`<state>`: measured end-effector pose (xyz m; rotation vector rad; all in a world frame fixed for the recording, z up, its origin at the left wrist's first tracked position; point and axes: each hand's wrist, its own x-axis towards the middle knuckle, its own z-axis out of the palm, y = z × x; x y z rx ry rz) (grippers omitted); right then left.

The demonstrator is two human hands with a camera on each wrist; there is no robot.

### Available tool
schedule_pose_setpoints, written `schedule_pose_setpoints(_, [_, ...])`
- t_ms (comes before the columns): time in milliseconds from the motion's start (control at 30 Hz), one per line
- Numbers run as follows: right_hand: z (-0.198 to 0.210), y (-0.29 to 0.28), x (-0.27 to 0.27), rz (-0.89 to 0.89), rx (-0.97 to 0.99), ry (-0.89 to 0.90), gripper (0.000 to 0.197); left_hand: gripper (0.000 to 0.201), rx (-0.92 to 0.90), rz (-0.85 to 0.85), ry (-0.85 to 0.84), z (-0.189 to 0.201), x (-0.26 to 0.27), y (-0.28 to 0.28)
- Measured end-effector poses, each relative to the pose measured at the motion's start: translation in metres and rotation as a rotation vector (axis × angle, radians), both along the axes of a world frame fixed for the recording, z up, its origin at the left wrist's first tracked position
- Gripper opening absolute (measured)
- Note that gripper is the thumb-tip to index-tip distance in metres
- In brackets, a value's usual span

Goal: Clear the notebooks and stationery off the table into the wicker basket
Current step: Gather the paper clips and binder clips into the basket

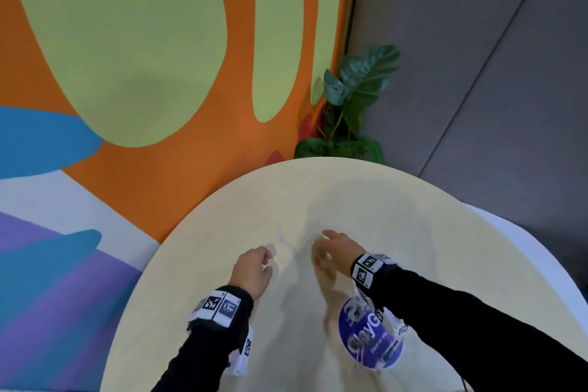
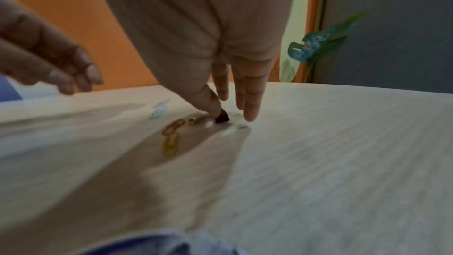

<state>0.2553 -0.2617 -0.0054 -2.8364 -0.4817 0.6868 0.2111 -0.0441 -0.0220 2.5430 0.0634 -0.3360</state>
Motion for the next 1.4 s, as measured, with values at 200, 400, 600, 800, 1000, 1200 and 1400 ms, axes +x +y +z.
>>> schedule_pose_setpoints(200, [-0.011, 0.001, 0.002, -0.022, -0.054, -0.025, 0.031, 0.029, 0.062, -0.126, -0.055, -0.001, 0.045, 0.004])
schedule_pose_setpoints(400, [0.014, -0.013, -0.006, -0.180, 0.052, -0.132, 0.024, 0.032, 0.142, -0.336, -0.069, -0.008, 0.082, -0.006])
schedule_pose_setpoints(600, [0.073, -0.041, -0.049, -0.294, 0.280, -0.262, 0.027, 0.010, 0.256, -0.507, -0.094, -0.020, 0.103, -0.004])
schedule_pose_setpoints(800, [0.123, -0.082, -0.139, -0.476, 0.438, -0.214, 0.022, 0.015, 0.306, -0.486, -0.032, -0.019, 0.096, -0.005])
schedule_pose_setpoints(1000, [0.126, -0.117, -0.247, -0.410, 0.244, -0.030, 0.014, 0.017, 0.251, -0.250, -0.009, -0.010, 0.069, 0.001])
schedule_pose_setpoints(1200, [0.066, -0.127, -0.315, -0.257, -0.094, 0.202, 0.013, 0.011, 0.116, -0.268, -0.126, 0.063, 0.025, -0.019])
schedule_pose_setpoints(1400, [0.048, -0.112, -0.319, -0.067, -0.369, 0.202, 0.030, 0.015, -0.018, -0.464, -0.115, 0.154, -0.072, -0.073])
